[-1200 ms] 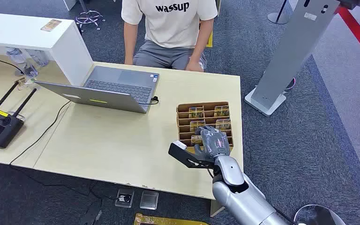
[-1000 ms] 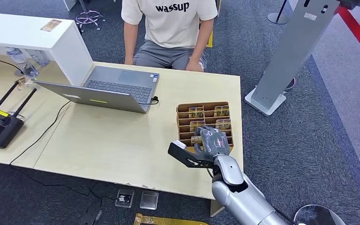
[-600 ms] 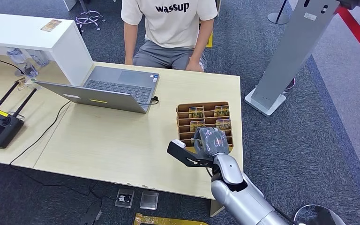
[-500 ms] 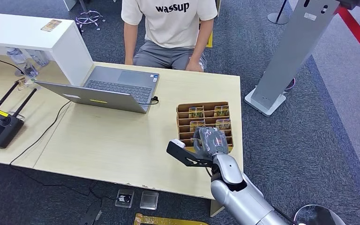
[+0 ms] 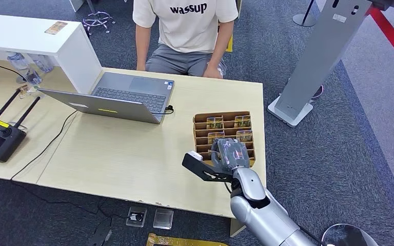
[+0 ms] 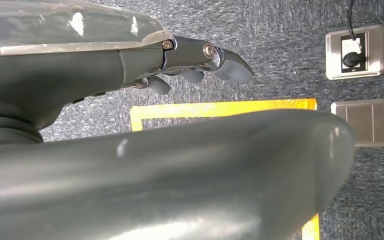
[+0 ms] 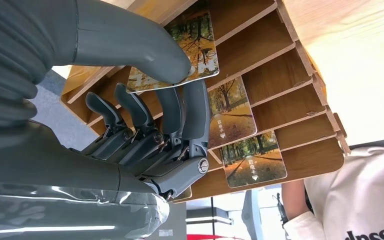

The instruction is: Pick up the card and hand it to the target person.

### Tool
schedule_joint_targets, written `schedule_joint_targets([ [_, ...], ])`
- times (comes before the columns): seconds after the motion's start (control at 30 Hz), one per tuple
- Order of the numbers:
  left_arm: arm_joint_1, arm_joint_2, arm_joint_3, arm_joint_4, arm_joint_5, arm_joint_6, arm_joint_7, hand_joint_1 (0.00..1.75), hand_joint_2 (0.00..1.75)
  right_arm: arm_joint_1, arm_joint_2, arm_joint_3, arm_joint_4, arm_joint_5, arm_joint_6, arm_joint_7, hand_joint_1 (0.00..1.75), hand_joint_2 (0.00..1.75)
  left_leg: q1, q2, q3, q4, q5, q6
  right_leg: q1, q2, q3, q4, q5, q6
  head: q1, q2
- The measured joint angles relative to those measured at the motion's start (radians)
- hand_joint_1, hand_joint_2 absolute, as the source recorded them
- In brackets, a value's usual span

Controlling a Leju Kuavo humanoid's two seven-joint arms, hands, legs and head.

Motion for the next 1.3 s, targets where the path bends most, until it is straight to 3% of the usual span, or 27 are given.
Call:
schedule_joint_targets([
  [0.37, 0.001, 0.0, 0.0, 0.0, 0.015, 0.003, -0.009, 0.0, 0.0, -0.008, -0.024, -0.026, -0.054, -0.103, 0.04, -0.012, 1.61, 1.75, 0.0, 0.0, 0.0, 0.0, 0.0, 0.0, 0.0, 0.0, 0.0, 0.0, 0.0, 0.0, 0.0, 0.0],
  [0.53, 0.003, 0.0, 0.0, 0.0, 0.027, 0.004, -0.009, 0.0, 0.0, -0.01, -0.064, -0.056, -0.179, -0.125, 0.048, 0.018, 1.61, 1.75, 0.0, 0.0, 0.0, 0.0, 0.0, 0.0, 0.0, 0.0, 0.0, 0.0, 0.0, 0.0, 0.0, 0.0],
  [0.73, 0.006, 0.0, 0.0, 0.0, 0.037, 0.004, -0.011, 0.0, 0.0, -0.001, -0.116, -0.097, -0.387, -0.13, -0.008, 0.004, 1.61, 1.75, 0.0, 0.0, 0.0, 0.0, 0.0, 0.0, 0.0, 0.0, -0.001, 0.0, 0.0, 0.0, 0.0, 0.0],
  [0.97, 0.006, 0.0, 0.0, 0.0, 0.037, 0.007, -0.012, 0.0, 0.0, 0.023, -0.137, -0.112, -0.495, -0.141, -0.121, -0.092, 1.61, 1.75, 0.0, 0.0, 0.0, 0.0, 0.0, 0.0, 0.0, 0.0, 0.0, 0.0, 0.0, 0.0, 0.0, 0.0],
  [1.3, 0.005, 0.0, -0.001, 0.0, 0.034, 0.001, -0.012, 0.0, 0.0, 0.027, -0.136, -0.147, -0.443, -0.157, -0.314, -0.308, 1.61, 1.75, 0.0, 0.0, 0.0, 0.0, 0.0, 0.0, 0.0, 0.0, 0.0, 0.0, 0.0, 0.0, 0.0, 0.0],
])
